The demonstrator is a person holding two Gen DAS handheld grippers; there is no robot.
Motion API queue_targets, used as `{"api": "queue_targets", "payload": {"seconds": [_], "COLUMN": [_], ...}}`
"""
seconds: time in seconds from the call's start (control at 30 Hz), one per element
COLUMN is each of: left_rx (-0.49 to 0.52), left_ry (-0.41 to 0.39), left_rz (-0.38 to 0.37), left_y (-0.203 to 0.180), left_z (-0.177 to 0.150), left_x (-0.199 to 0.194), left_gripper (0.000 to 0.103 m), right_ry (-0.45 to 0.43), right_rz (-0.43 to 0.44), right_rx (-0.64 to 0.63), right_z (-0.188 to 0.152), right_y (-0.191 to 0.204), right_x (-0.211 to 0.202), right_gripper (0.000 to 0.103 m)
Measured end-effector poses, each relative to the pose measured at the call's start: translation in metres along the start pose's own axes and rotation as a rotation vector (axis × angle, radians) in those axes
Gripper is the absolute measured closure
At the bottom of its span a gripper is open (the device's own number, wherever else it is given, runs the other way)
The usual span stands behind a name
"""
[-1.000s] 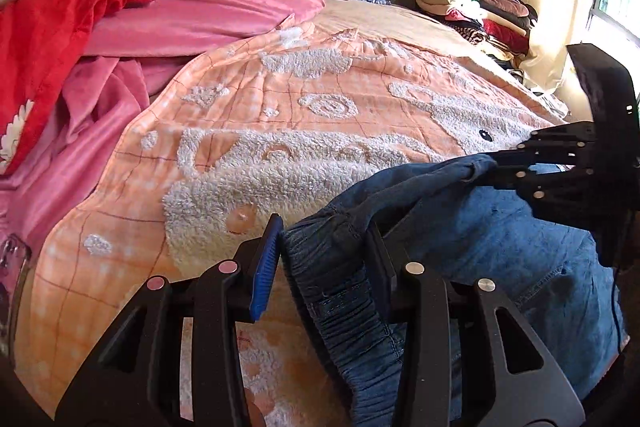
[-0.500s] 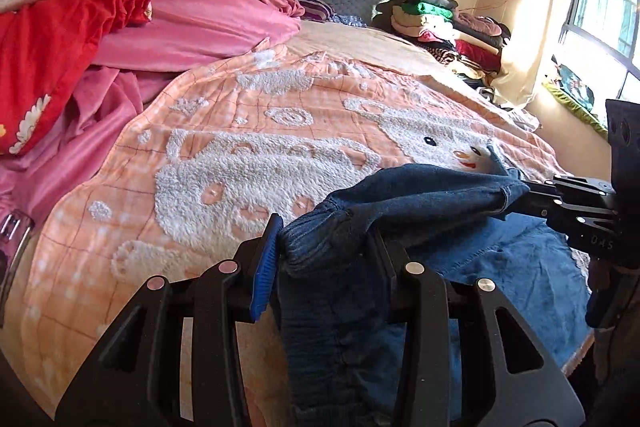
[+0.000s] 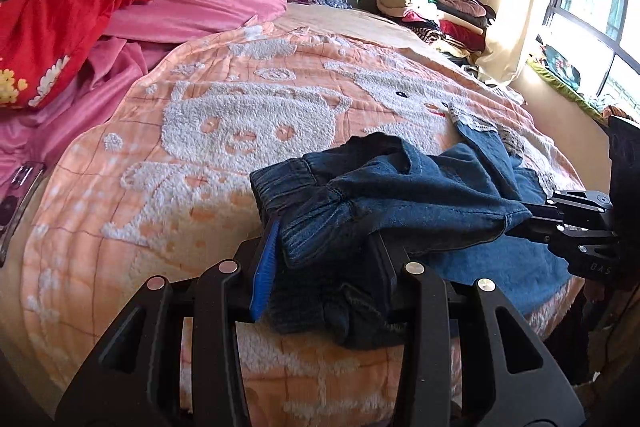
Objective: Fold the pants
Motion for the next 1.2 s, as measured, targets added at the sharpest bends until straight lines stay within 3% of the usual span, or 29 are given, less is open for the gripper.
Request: {"api": "queue_targets", "payload": {"seconds": [0.43,0.6,0.9,1.03,1.2], "left_rx": [0.006,-0.021,-0.071,-0.074,0.036], "left_ry": [0.068,0.081,0.050,0.004,-0.001], "left_rz": [0.036,0.024,0.041,-0.030,-0.092], "left_y": [0.001,0.008,0.017,0.005,-0.038], "left_z": [-0.032,-0.040,-0.044,-0.029,-0.009], "left_x": [0.006,0.002,-0.037,-0.050,-0.035], "left_gripper": [0.070,0.068,0.068,0.068,0.068], "right_ry": [0.061,0.105,0.126,0.120,0.111], "right_rz": [0.075,0.034,0.057,0.077,0.085], "right_rx": [0.074,0.041,0.057,0.063,0.069], "right_z": [-0.045,-0.053,-0.060,-0.062,-0.062], "right_y": [0.023,0.035,0.037,0.038,0.041], "right_x": [0.010,0.020,0.031,0.031,0.026], "right_gripper": [0.088,0.085,0.083,0.078,0.074]}}
Point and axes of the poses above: each gripper's, at about its wrist camera, not at the fingertips, and x roughly the way its jaws point, y to its left, z to its top, the point moved 3 cm from there along x, roughly the way its jaws point, and after that the axes turned 6 degrees about y, right-handed, at the moved point
